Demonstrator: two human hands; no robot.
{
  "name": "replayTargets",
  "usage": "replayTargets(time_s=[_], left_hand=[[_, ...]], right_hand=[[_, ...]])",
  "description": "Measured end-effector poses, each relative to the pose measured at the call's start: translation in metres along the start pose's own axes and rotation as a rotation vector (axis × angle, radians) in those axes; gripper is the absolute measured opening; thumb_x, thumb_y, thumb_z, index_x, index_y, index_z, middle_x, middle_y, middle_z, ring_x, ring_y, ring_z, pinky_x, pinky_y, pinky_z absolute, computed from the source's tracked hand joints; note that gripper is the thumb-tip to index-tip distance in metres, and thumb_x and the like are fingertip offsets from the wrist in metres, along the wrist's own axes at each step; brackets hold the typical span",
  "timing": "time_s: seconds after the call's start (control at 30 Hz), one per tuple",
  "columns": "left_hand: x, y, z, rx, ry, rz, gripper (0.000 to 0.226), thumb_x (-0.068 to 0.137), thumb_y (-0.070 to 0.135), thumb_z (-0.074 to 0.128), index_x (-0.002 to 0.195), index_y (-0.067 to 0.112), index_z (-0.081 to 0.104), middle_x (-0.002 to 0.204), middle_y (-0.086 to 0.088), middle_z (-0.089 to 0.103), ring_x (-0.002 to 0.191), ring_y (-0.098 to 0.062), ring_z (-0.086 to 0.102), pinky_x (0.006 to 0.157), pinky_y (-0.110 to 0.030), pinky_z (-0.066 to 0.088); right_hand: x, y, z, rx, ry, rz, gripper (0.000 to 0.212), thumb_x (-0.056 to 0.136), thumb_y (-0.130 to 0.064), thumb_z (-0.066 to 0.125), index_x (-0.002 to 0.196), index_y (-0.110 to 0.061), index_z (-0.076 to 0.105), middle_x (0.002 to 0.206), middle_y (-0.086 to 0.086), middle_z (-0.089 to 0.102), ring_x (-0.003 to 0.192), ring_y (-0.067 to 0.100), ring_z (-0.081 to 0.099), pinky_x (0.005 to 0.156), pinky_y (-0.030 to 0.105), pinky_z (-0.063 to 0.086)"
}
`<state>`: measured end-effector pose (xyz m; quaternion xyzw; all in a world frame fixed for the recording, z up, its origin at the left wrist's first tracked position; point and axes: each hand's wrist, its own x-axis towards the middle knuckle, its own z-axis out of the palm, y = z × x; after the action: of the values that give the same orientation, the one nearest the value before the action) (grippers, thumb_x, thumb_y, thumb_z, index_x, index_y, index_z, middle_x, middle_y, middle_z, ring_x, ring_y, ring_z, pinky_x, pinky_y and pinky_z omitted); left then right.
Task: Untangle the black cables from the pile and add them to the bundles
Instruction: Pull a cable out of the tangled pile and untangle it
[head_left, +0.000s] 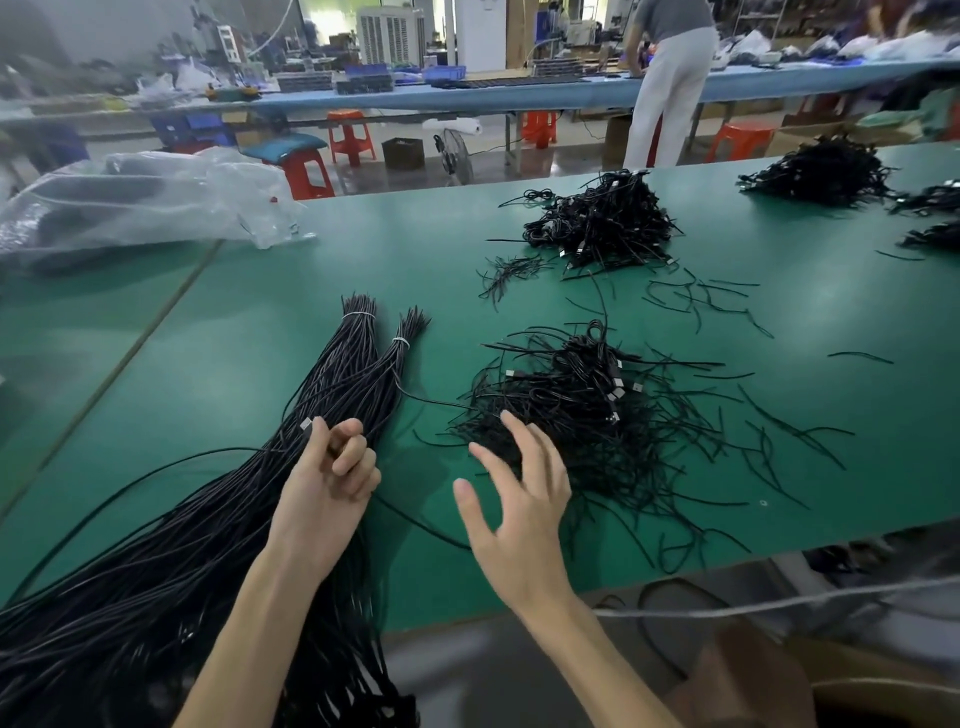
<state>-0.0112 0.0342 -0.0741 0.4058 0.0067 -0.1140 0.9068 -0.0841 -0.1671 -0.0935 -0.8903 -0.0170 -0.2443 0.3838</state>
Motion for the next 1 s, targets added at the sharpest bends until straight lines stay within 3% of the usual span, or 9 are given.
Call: replayTargets(time_s=[0.13, 0.4, 0.53, 0.63, 0.7, 0.77, 0.87, 0.93, 1.0], left_hand=[[-0.004, 0.0, 0.005, 0.011, -0.06, 0.04, 0.037, 0.109, 0.044, 0.045, 0.096, 0.019, 0.069, 0.066, 0.008, 0.032, 0.055, -0.009, 0.029, 0.052, -0.021, 0.035], [-0.021, -0.008, 0.039, 0.051, -0.285, 0.031, 0.036, 0.105, 0.039, 0.044, 0.116, 0.017, 0.07, 0.078, 0.005, 0.047, 0.065, -0.009, 0.045, 0.064, -0.022, 0.048], [-0.03, -0.017, 0.058, 0.037, -0.314, 0.056, 0.039, 0.105, 0.038, 0.041, 0.108, 0.017, 0.073, 0.08, 0.004, 0.054, 0.067, -0.011, 0.051, 0.071, -0.024, 0.051], [-0.038, -0.011, 0.054, 0.091, -0.425, 0.02, 0.038, 0.108, 0.04, 0.043, 0.104, 0.012, 0.068, 0.071, 0.008, 0.051, 0.051, -0.007, 0.047, 0.057, -0.022, 0.042], [-0.043, -0.002, 0.045, 0.219, -0.537, -0.029, 0.037, 0.108, 0.04, 0.048, 0.102, 0.008, 0.065, 0.062, 0.008, 0.054, 0.041, -0.005, 0.043, 0.05, -0.021, 0.033], [-0.047, 0.008, 0.038, 0.478, -0.656, -0.103, 0.04, 0.109, 0.037, 0.047, 0.106, 0.002, 0.065, 0.064, -0.001, 0.065, 0.041, -0.009, 0.051, 0.052, -0.018, 0.04], [-0.051, 0.015, 0.039, 0.959, -0.741, -0.17, 0.034, 0.11, 0.031, 0.048, 0.108, 0.003, 0.067, 0.088, -0.015, 0.075, 0.061, -0.027, 0.068, 0.061, -0.029, 0.047], [-0.051, 0.015, 0.044, 1.16, -0.733, -0.157, 0.027, 0.109, 0.019, 0.048, 0.105, 0.003, 0.069, 0.095, -0.012, 0.077, 0.077, -0.028, 0.074, 0.068, -0.032, 0.05], [-0.053, 0.014, 0.053, 1.355, -0.758, -0.172, 0.025, 0.108, 0.012, 0.051, 0.098, 0.008, 0.074, 0.092, -0.002, 0.078, 0.087, -0.019, 0.075, 0.08, -0.027, 0.053]], right_hand=[[-0.003, -0.001, 0.006, -0.075, -0.115, -0.172, 0.05, 0.104, -0.058, 0.042, 0.136, -0.025, 0.062, 0.149, -0.013, 0.045, 0.152, 0.008, 0.017, 0.127, 0.045, 0.007], [-0.007, -0.003, -0.001, 0.077, -0.407, -0.205, 0.056, 0.102, -0.061, 0.045, 0.137, -0.019, 0.057, 0.119, -0.015, 0.062, 0.13, 0.004, 0.033, 0.111, 0.025, 0.034], [-0.01, -0.003, -0.002, 0.193, -0.375, -0.19, 0.018, 0.104, -0.031, 0.055, 0.101, -0.019, 0.068, 0.09, -0.006, 0.065, 0.101, 0.002, 0.047, 0.089, 0.021, 0.044], [-0.007, -0.001, -0.005, 0.274, -0.383, -0.015, 0.02, 0.104, -0.029, 0.057, 0.087, -0.032, 0.066, 0.081, -0.006, 0.058, 0.08, 0.006, 0.055, 0.076, 0.019, 0.045], [-0.005, 0.0, -0.005, 0.317, -0.371, 0.024, 0.019, 0.1, -0.037, 0.061, 0.084, -0.032, 0.068, 0.077, -0.007, 0.058, 0.072, 0.008, 0.055, 0.067, 0.017, 0.041], [-0.006, 0.0, -0.004, 0.297, -0.396, -0.021, 0.027, 0.097, -0.046, 0.057, 0.078, -0.03, 0.069, 0.068, -0.006, 0.059, 0.063, 0.012, 0.05, 0.06, 0.026, 0.041], [-0.005, 0.0, -0.004, 0.302, -0.464, 0.037, 0.044, 0.101, -0.025, 0.056, 0.061, -0.043, 0.055, 0.057, -0.006, 0.054, 0.052, 0.016, 0.045, 0.053, 0.038, 0.042], [-0.004, 0.002, -0.006, 0.34, -0.468, 0.058, 0.043, 0.099, -0.023, 0.059, 0.058, -0.035, 0.053, 0.057, -0.001, 0.057, 0.055, 0.024, 0.049, 0.056, 0.045, 0.045], [-0.002, 0.001, -0.008, 0.393, -0.438, 0.056, 0.047, 0.1, -0.035, 0.061, 0.057, -0.022, 0.049, 0.054, 0.003, 0.049, 0.052, 0.02, 0.038, 0.051, 0.039, 0.036]])
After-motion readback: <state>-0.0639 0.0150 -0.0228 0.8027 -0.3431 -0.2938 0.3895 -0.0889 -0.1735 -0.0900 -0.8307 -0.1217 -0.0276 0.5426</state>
